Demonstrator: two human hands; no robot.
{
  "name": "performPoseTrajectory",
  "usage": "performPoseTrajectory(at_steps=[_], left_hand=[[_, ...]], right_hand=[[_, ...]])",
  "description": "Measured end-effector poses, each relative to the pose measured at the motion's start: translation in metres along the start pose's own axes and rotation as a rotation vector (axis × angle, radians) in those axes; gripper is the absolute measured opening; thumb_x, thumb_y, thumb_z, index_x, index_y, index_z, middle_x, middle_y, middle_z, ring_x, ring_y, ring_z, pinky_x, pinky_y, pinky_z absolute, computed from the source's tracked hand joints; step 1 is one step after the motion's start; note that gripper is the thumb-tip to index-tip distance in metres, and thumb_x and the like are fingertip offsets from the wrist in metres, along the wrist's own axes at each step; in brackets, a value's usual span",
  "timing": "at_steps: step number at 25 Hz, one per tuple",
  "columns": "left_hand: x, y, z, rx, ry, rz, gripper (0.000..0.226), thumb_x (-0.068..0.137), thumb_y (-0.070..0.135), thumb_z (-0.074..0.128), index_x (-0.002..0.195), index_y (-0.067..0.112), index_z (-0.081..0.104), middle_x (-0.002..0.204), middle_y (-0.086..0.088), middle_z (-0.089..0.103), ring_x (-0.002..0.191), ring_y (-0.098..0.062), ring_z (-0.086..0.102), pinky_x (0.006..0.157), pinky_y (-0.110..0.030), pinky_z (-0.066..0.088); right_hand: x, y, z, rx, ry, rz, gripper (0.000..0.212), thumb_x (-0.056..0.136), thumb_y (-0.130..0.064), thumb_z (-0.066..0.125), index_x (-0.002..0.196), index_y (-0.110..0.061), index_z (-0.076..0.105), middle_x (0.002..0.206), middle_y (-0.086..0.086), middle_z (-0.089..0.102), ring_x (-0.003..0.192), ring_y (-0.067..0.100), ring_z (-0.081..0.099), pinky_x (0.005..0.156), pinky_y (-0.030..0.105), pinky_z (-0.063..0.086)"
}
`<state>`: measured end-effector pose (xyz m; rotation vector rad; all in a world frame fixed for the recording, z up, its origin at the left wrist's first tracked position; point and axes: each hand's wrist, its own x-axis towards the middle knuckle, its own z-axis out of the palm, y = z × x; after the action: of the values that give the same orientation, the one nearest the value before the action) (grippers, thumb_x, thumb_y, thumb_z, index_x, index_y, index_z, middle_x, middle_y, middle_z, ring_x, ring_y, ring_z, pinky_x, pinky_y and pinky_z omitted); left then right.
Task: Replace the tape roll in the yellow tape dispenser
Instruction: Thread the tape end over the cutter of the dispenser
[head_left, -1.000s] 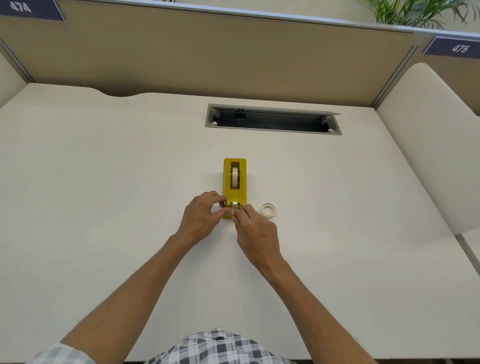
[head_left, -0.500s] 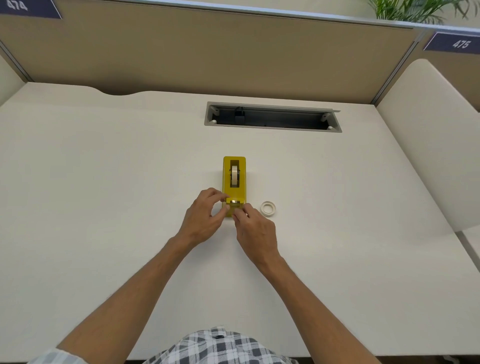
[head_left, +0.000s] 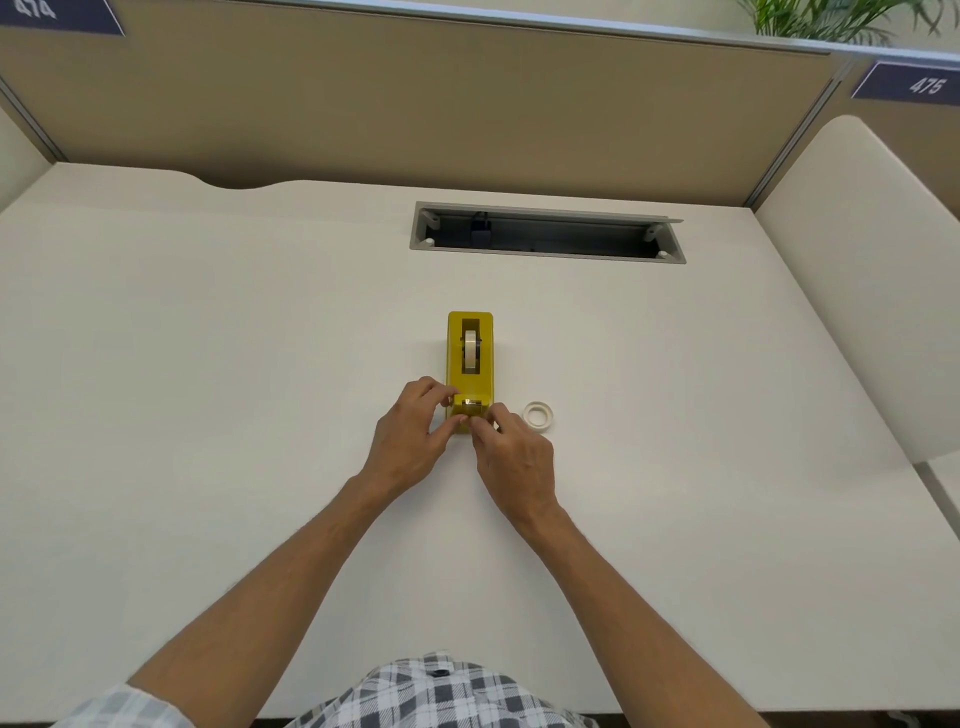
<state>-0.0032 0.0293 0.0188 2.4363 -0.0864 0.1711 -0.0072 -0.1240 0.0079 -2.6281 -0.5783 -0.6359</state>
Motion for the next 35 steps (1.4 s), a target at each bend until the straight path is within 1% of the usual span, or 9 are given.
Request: performPoseTrajectory(at_steps=[3,7,10,13,15,18,25,28,35], left_hand=[[-0.002,0.001,0.001,0.037,0.008,0.027,0.037,0.09,0.036,0.059,0.121,0.015,0.057,0.116,-0.003,0.06,0.101,-0.015,0.057,0.074,-0.021,0.047],[-0.003,0.003,0.003,0.07,0.037,0.07,0.038,0.089,0.035,0.062,0.119,0.013,0.058,0.112,-0.005,0.062,0.094,-0.016,0.059,0.07,-0.02,0.047],[-0.004,0.003,0.005,0.072,0.059,0.073,0.038,0.088,0.035,0.064,0.117,0.011,0.059,0.109,-0.006,0.062,0.09,-0.016,0.059,0.068,-0.019,0.045],[-0.003,0.002,0.006,0.085,0.054,0.072,0.042,0.086,0.037,0.066,0.118,0.012,0.059,0.109,-0.005,0.062,0.09,-0.015,0.059,0.067,-0.019,0.046],[-0.002,0.002,0.005,0.084,0.047,0.073,0.042,0.085,0.035,0.067,0.119,0.012,0.059,0.109,-0.004,0.062,0.092,-0.016,0.059,0.069,-0.022,0.05],[-0.003,0.001,0.0,0.083,0.035,0.105,0.04,0.086,0.031,0.066,0.12,0.012,0.058,0.108,-0.003,0.061,0.093,-0.017,0.058,0.071,-0.028,0.055],[-0.001,0.0,0.0,0.121,0.061,0.133,0.035,0.092,0.036,0.058,0.116,0.011,0.06,0.103,-0.005,0.065,0.088,-0.019,0.06,0.065,-0.026,0.052],[-0.001,0.0,0.0,0.11,0.066,0.128,0.035,0.091,0.036,0.058,0.116,0.012,0.062,0.102,-0.005,0.065,0.088,-0.019,0.061,0.065,-0.031,0.056],[-0.002,0.002,-0.002,0.069,0.059,0.107,0.035,0.09,0.033,0.062,0.118,0.013,0.062,0.104,-0.003,0.065,0.091,-0.017,0.059,0.068,-0.027,0.053]], right_hand=[[-0.003,0.0,0.004,0.015,-0.031,0.006,0.008,0.086,-0.016,0.073,0.09,-0.011,0.069,0.085,0.003,0.064,0.055,0.02,0.056,0.042,0.031,0.051],[-0.007,0.005,-0.002,0.142,0.019,0.094,0.014,0.088,-0.025,0.067,0.096,-0.014,0.07,0.089,0.001,0.065,0.058,0.015,0.058,0.043,0.029,0.05],[0.001,0.013,-0.009,0.211,0.042,0.223,0.028,0.09,-0.039,0.064,0.104,-0.015,0.065,0.098,-0.002,0.062,0.066,0.011,0.06,0.045,0.025,0.05],[0.01,0.015,-0.009,0.207,-0.068,0.254,0.045,0.089,-0.053,0.058,0.115,-0.016,0.06,0.107,-0.003,0.062,0.071,0.011,0.063,0.051,0.025,0.052],[0.013,0.016,-0.006,0.195,-0.135,0.226,0.042,0.09,-0.051,0.058,0.115,-0.017,0.061,0.109,-0.003,0.063,0.074,0.014,0.065,0.054,0.024,0.05],[0.012,0.019,-0.001,0.222,-0.152,0.197,0.036,0.091,-0.044,0.061,0.114,-0.016,0.062,0.109,-0.002,0.063,0.076,0.015,0.065,0.056,0.023,0.048],[0.014,0.022,-0.003,0.243,-0.164,0.158,0.037,0.087,-0.043,0.066,0.113,-0.017,0.063,0.111,-0.004,0.061,0.075,0.013,0.064,0.061,0.029,0.057],[0.018,0.025,-0.006,0.248,-0.178,0.151,0.036,0.087,-0.046,0.064,0.111,-0.018,0.064,0.11,-0.005,0.061,0.073,0.013,0.065,0.061,0.033,0.057],[0.019,0.026,-0.011,0.272,-0.179,0.15,0.035,0.088,-0.046,0.064,0.11,-0.02,0.066,0.108,-0.006,0.063,0.075,0.012,0.065,0.064,0.034,0.056]])
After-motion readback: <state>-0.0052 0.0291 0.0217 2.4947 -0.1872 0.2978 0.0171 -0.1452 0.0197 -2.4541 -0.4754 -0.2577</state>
